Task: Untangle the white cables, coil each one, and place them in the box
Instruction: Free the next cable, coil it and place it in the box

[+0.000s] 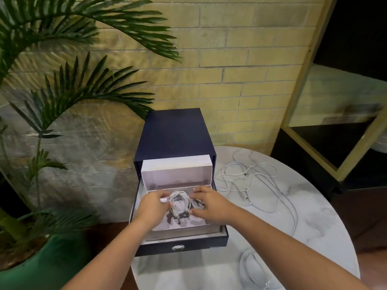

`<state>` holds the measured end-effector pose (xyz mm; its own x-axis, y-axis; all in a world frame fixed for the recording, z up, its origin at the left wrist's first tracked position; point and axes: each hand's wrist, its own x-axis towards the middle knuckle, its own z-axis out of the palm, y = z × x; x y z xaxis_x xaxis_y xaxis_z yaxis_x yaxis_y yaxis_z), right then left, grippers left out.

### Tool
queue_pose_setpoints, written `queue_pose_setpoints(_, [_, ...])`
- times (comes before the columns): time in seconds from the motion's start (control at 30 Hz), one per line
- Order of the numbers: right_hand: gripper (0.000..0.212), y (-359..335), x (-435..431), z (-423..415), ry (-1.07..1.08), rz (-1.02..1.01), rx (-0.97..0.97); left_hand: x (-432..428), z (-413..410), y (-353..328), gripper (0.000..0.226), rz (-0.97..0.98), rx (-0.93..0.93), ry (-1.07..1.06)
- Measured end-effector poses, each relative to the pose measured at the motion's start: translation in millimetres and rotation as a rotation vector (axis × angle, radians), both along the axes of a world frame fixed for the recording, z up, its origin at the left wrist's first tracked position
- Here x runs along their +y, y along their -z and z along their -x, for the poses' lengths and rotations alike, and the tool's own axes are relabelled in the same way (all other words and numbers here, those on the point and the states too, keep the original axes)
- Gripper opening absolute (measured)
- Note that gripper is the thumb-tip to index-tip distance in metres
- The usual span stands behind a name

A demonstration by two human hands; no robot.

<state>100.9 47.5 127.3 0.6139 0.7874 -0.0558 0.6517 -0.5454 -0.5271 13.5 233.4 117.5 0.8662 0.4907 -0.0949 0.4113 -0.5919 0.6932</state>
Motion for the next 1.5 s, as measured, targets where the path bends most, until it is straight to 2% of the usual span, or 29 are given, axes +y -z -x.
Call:
queue_pose_setpoints(0.07, [0.048, -1.8, -7.2, -2.3, 0.018, -0.070, -0.008, -6.4, -1.5, -8.4, 0.027, -0.062, 0.053, -0.020])
queue_pose_setpoints(0.13, [0.040, -4.9, -17.8, -6.3, 0.021, -0.155, -0.045, -16.0, -3.9, -19.3, 0.029, -0.208, 0.096, -0.020])
queue_pose_setpoints(0.23, [0.027, -9.8, -38.5, -14.6, 0.016, -0.255, -0.086, -38.6, -9.8, -36.6, 0.027, -0.337, 0.036, -0.011])
queue_pose_setpoints(0.37, [0.017, -13.4, -76.6, -29.2, 0.041, -0.306, -0.098, -82.7, -23.6, -46.2, 0.015, -0.276, -0.094, 0.061])
queue_pose_setpoints(0.53, [0.014, 2.5, -141.1, -48.8, 0.120, -0.280, -0.045, -152.8, -38.2, -35.8, 0.010, -0.121, -0.251, 0.211])
queue_pose_setpoints(0.63, [0.016, 20.6, -176.8, -52.6, 0.153, -0.199, 0.007, -191.9, -42.7, -17.6, 0.010, -0.058, -0.240, 0.333])
queue_pose_setpoints(0.8, [0.020, 56.8, -223.8, -50.3, 0.159, -0.001, 0.087, -235.0, -43.6, 27.6, 0.013, 0.009, -0.051, 0.379])
queue_pose_setpoints(0.97, [0.024, 95.6, -248.9, -44.9, 0.103, 0.169, 0.140, -253.6, -27.1, 68.5, 0.010, 0.035, 0.313, 0.348])
queue_pose_setpoints(1.07, [0.025, 110.2, -254.3, -39.2, 0.059, 0.191, 0.153, -262.5, -11.3, 87.8, 0.016, -0.136, 0.498, 0.451])
queue_pose_setpoints(1.17, [0.026, 118.2, -255.2, -33.5, 0.003, 0.184, 0.158, -267.1, -2.1, 97.6, 0.015, -0.331, 0.554, 0.549])
queue_pose_setpoints(1.4, [0.035, 115.4, -251.8, -32.7, -0.074, 0.056, 0.107, -264.9, -13.9, 79.1, 0.026, -0.522, 0.382, 0.538])
queue_pose_setpoints(1.5, [0.026, 105.6, -249.0, -41.7, -0.079, -0.004, 0.106, -261.7, -32.0, 55.1, 0.023, -0.524, 0.221, 0.501])
